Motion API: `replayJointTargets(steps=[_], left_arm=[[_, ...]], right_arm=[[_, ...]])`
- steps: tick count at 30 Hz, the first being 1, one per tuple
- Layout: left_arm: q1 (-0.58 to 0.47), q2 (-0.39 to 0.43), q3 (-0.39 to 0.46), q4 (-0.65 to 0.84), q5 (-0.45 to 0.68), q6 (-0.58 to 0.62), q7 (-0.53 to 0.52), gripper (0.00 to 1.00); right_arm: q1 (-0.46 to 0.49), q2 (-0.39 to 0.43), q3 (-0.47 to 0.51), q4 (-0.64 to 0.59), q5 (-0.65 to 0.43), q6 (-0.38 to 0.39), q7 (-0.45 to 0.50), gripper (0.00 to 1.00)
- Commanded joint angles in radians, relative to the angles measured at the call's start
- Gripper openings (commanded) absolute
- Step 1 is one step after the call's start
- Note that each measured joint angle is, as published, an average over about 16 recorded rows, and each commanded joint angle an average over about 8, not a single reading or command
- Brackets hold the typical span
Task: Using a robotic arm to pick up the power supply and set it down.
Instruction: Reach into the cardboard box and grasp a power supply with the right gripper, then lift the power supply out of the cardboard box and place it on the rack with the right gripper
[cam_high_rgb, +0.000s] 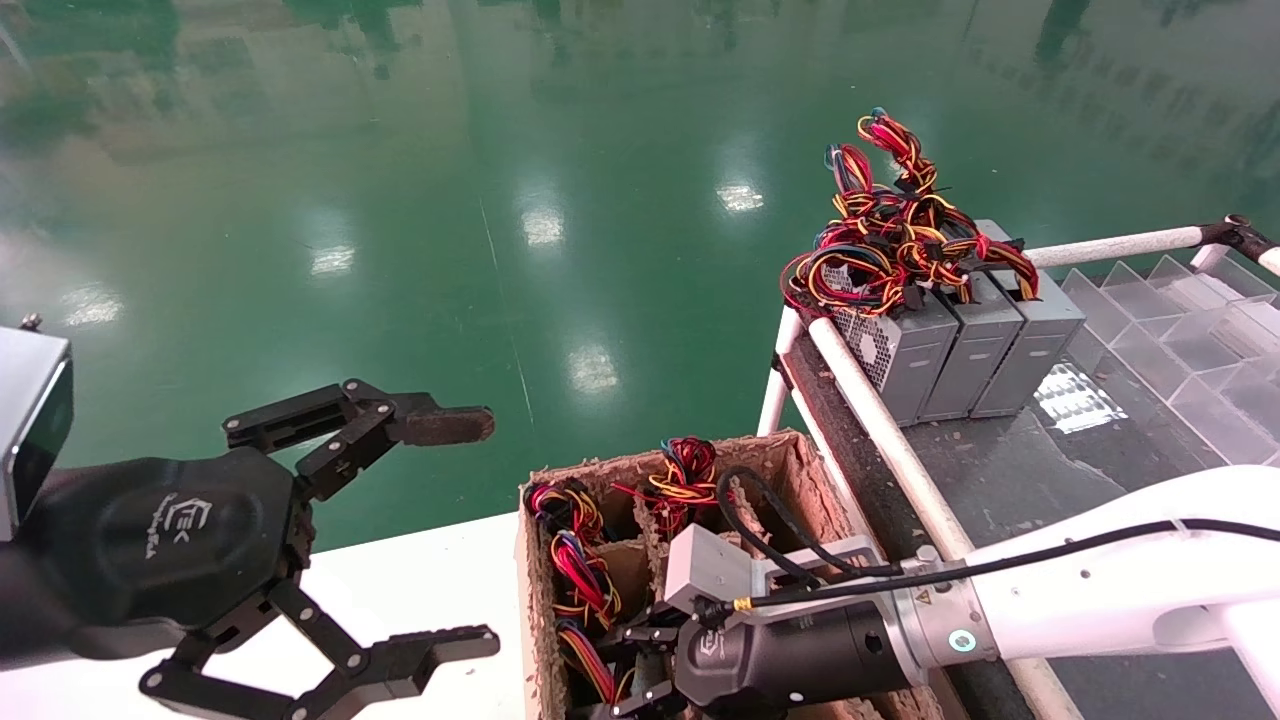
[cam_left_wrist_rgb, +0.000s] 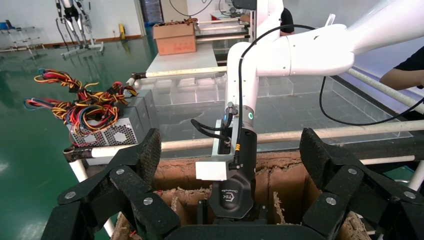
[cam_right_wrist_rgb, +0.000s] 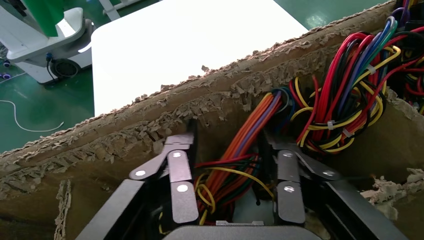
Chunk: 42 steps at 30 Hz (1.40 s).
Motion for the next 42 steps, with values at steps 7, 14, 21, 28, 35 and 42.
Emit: replayJointTargets(steps=[7, 14, 21, 28, 35, 42], left_arm=[[0.0, 0.0, 0.0, 0.0, 0.0, 0.0, 0.0, 1.0], [0.0, 0.0, 0.001, 0.0, 0.0, 0.0, 0.0, 1.0], [0.0, 0.0, 0.001, 0.0, -0.001, 0.0, 0.001, 1.0], [0.0, -0.001, 0.001, 0.0, -0.001, -0.001, 0.001, 1.0], [0.0, -0.001, 0.002, 0.0, -0.001, -0.001, 0.001, 1.0], [0.0, -0.001, 0.002, 0.0, -0.001, -0.001, 0.001, 1.0]], right_arm=[[0.003, -0.004, -0.004, -0.007, -0.013, 0.01, -0.004, 0.0], [-0.004, 0.001, -0.003, 0.009, -0.012, 0.016, 0.002, 0.0], [-0.018, 0.021, 0.011, 0.029, 0.018, 0.003, 0.006, 0.0], [-0.034, 0.058, 0.045, 0.057, 0.074, -0.008, 0.005, 0.0], [-0.046, 0.117, 0.105, 0.108, 0.169, -0.031, 0.007, 0.0], [-0.06, 0.191, 0.178, 0.18, 0.265, -0.026, 0.005, 0.0]])
